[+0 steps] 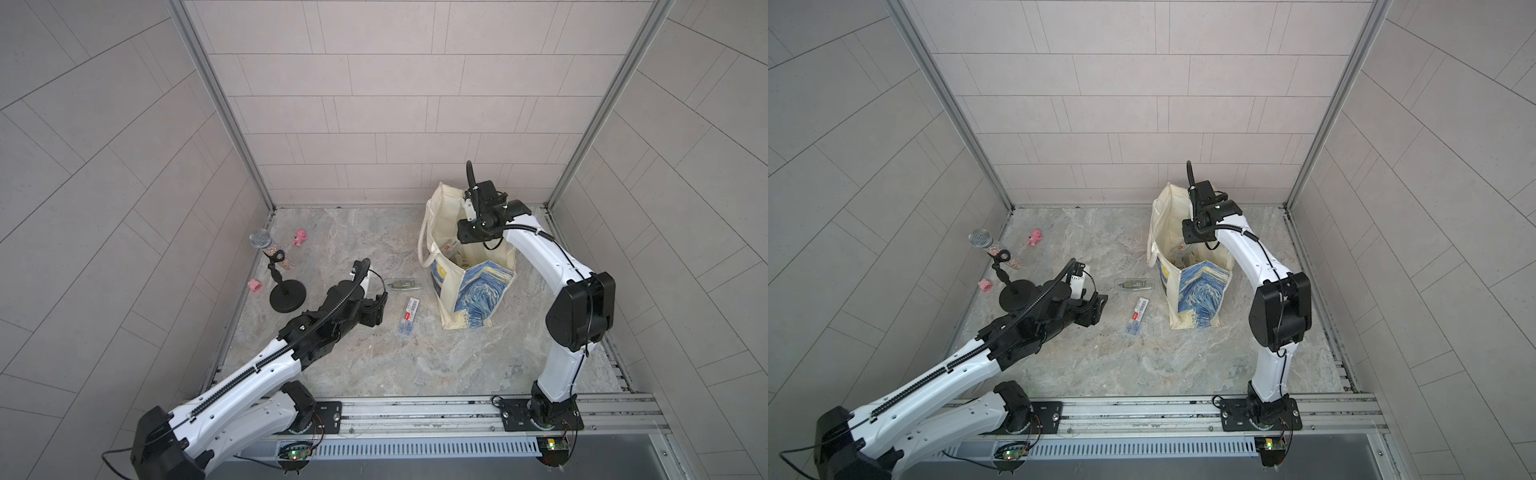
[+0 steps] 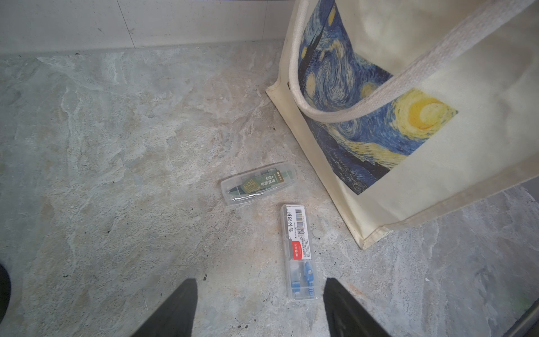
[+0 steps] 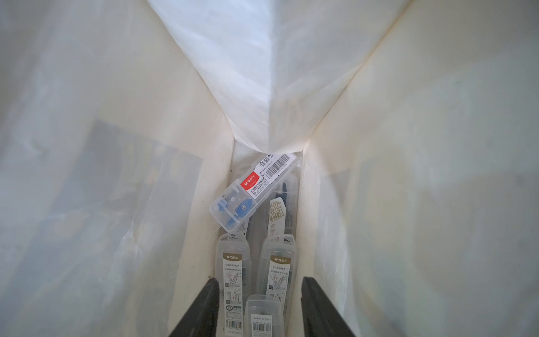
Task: Put the compass set into the canvas bag
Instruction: Place the compass set in the canvas bag, then pick up the compass set at the center of the board.
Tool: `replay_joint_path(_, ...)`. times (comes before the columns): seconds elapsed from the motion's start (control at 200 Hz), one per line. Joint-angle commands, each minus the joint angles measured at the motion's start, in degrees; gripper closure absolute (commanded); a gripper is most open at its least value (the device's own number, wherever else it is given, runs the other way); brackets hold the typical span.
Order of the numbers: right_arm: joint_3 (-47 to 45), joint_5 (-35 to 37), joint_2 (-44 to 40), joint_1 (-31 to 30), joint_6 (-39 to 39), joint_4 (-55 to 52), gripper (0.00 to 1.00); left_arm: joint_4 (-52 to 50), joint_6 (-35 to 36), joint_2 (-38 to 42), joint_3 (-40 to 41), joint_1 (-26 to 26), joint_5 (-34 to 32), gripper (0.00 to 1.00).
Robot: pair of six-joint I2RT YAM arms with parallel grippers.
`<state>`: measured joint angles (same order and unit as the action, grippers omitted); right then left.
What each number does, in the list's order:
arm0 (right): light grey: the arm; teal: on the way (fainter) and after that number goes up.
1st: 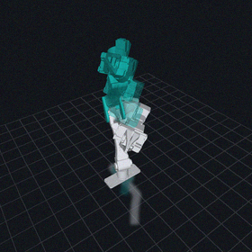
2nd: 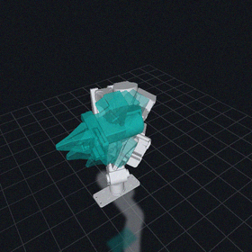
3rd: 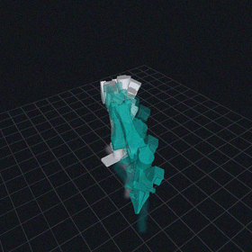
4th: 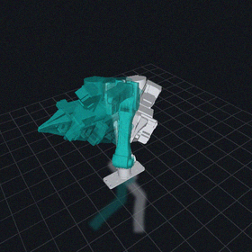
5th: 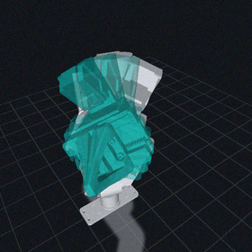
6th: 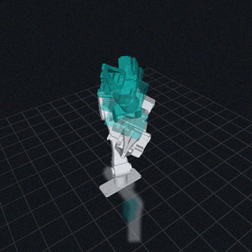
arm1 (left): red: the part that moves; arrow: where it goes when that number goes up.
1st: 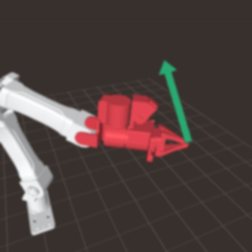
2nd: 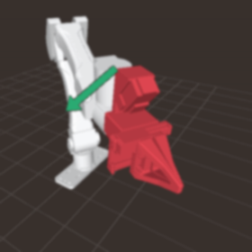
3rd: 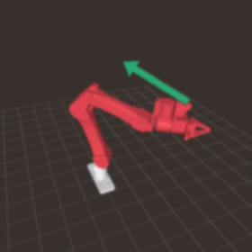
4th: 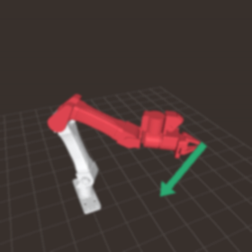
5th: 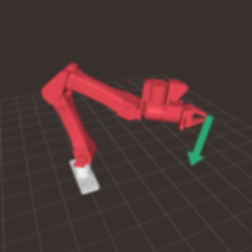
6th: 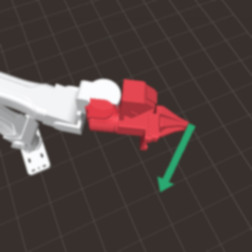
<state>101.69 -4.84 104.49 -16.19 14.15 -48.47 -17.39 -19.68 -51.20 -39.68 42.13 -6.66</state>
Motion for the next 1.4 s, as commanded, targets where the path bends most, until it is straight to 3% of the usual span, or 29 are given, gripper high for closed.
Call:
replay_joint_path(0.0, 0.76, 0.18, -5.0, 0.01, -0.12, -0.04, 0.52, 0.14, -0.18, -0.11, 0.22, -0.2, -0.3, 0.26)
replay_joint_path(0.295, -4.76, 0.91, -18.71, 0.1, -0.44, 7.51, 0.46, -0.19, -0.46, -1.33, -0.31, -0.2, 0.52, 0.25)
replay_joint_path(0.6, -11.15, -4.0, -29.22, -0.16, 2.7, 12.17, 0.44, 0.22, -1.76, -7.37, -0.86, 0.14, 2.89, 0.26)
replay_joint_path(0.896, -15.46, -3.95, -31.72, -0.25, 2.24, 12.63, 0.43, 1.38, -4.71, -20.45, -3.89, 6.22, 3.47, 0.26)
replay_joint_path(1.111, -15.47, -4.47, -31.15, -0.25, 1.81, 12.37, 0.43, -1.23, -5.69, -33.11, -10.23, 8.7, 4.19, 0.26)
replay_joint_path(1.396, -16.21, -3.85, -31.65, -0.25, 1.05, 12.08, 0.42, -1.94, -5.37, -42.37, -14.39, 10.63, 2.4, 0.26)
